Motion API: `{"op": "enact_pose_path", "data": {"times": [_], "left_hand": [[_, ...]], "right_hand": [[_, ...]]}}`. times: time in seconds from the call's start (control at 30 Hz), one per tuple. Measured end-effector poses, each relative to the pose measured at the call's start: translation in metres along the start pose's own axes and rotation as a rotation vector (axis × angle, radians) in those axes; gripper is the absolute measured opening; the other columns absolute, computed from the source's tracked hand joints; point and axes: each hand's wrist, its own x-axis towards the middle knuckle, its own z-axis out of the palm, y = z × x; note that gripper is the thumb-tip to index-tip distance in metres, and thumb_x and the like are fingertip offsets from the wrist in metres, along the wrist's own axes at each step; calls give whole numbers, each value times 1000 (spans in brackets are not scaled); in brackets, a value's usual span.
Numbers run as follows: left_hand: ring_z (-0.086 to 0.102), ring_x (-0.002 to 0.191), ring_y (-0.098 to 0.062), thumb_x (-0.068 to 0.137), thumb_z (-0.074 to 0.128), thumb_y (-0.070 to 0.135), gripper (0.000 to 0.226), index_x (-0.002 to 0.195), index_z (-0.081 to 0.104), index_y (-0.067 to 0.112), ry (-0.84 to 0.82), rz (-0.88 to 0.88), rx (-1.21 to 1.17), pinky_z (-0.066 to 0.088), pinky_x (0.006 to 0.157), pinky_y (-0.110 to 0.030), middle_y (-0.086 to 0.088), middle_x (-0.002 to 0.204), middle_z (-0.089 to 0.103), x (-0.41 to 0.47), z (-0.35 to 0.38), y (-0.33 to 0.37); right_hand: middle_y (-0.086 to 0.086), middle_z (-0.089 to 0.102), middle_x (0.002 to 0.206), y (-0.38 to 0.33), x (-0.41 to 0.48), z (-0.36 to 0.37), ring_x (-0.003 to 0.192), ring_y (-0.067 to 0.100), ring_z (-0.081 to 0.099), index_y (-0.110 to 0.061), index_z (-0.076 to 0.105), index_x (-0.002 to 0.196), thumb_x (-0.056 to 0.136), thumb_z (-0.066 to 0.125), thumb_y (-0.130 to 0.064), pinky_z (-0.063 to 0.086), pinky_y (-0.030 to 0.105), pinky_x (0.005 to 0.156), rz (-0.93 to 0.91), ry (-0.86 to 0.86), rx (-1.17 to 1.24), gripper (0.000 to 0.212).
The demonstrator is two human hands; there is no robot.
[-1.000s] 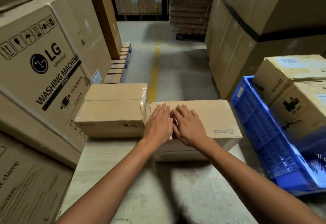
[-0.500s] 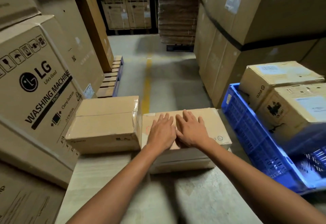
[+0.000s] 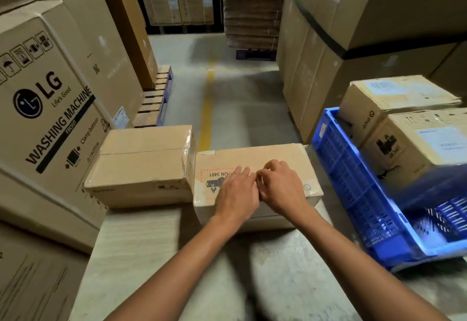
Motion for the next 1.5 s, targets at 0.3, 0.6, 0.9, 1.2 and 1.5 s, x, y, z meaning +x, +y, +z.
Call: {"op": "enact_pose_path", "data": {"times": [0.3, 0.6, 0.9, 1.2, 1.5], "left_hand": [[63, 115, -37, 84, 70, 9, 21, 104, 74, 7, 81, 68, 59, 49, 102, -48, -15, 122, 69, -9, 13, -2], [66, 109, -31, 88, 50, 16, 31, 105, 74, 5, 237, 197, -83, 54, 93, -41, -9, 116, 72, -33, 37, 30], [63, 108, -34, 87, 42, 25, 40, 108, 72, 13, 80, 119, 74, 54, 90, -42, -6, 120, 70, -4, 29, 54], [34, 146, -25, 99, 42, 20, 48, 145, 47, 8, -117, -71, 88, 23, 121, -38, -9, 155, 42, 42, 38, 67], [34, 145, -25, 104, 39, 25, 44, 146, 46, 12, -81, -163, 167, 25, 119, -39, -10, 157, 39, 62, 21, 41]], "right_hand": [[0, 69, 110, 6, -17, 9, 97, 28, 62, -23, 74, 100, 92, 64, -31, 46, 37, 71, -49, 121, 19, 14], [11, 69, 110, 39, -70, 14, 102, 32, 65, -8, 74, 103, 92, 61, -19, 53, 44, 87, 48, 380, 87, 21], [1, 65, 100, 53, -48, -10, 89, 25, 60, -19, 73, 97, 89, 64, -31, 45, 37, 71, 40, 170, 68, 16], [9, 60, 134, 85, -3, 3, 127, 28, 52, -14, 61, 123, 98, 34, -39, 38, 41, 110, -121, -48, -35, 44], [13, 29, 157, 74, 27, -7, 140, 40, 29, -27, 37, 145, 103, 27, -47, 37, 58, 102, -90, -159, -56, 48]]}}
